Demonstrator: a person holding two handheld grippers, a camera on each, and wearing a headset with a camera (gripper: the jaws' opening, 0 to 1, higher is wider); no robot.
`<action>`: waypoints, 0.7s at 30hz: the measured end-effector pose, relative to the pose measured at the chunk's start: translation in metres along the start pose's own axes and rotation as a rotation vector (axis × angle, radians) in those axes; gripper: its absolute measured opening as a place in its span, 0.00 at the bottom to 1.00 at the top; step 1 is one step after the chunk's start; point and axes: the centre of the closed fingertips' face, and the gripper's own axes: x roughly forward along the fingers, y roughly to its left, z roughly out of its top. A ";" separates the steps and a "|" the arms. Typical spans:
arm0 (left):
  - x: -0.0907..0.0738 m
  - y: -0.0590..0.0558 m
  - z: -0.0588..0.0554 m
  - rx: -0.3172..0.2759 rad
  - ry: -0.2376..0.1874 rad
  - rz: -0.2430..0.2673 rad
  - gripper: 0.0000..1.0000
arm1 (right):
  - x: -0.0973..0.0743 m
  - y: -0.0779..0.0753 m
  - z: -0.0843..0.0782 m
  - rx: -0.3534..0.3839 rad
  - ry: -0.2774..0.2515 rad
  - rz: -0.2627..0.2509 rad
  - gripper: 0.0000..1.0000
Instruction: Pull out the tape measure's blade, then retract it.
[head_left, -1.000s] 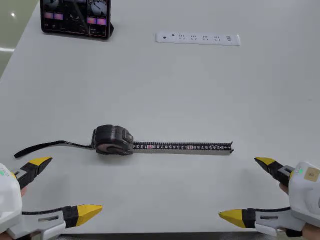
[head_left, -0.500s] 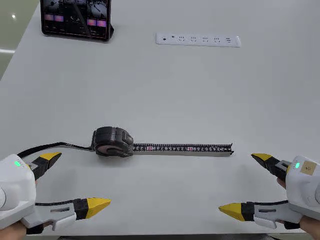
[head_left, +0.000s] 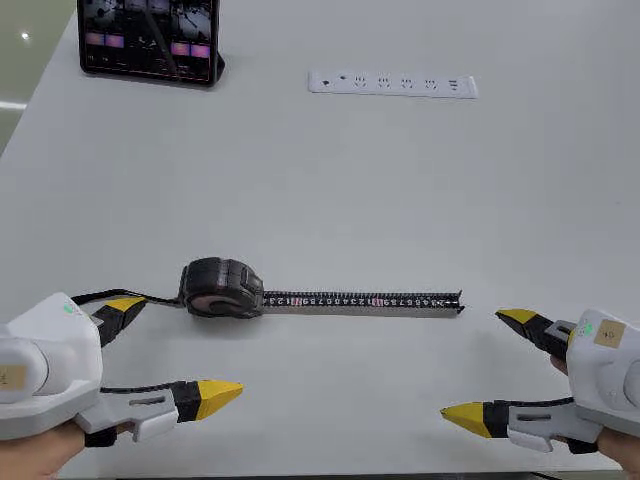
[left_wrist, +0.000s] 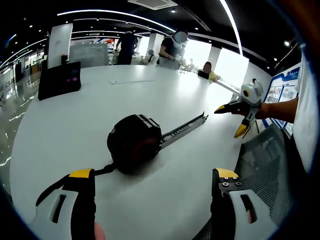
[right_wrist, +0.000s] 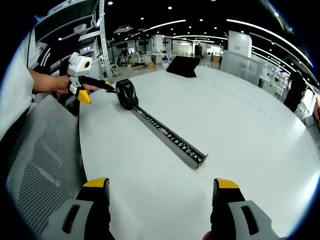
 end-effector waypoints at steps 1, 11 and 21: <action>0.001 0.000 0.000 -0.004 0.000 -0.002 0.95 | 0.000 -0.001 0.000 0.000 0.001 0.000 0.83; 0.015 0.000 0.009 -0.058 -0.027 -0.010 0.94 | 0.001 -0.006 -0.002 0.000 0.010 -0.007 0.83; 0.023 0.000 0.018 -0.076 -0.045 -0.011 0.92 | 0.003 -0.009 0.000 -0.001 0.007 -0.008 0.83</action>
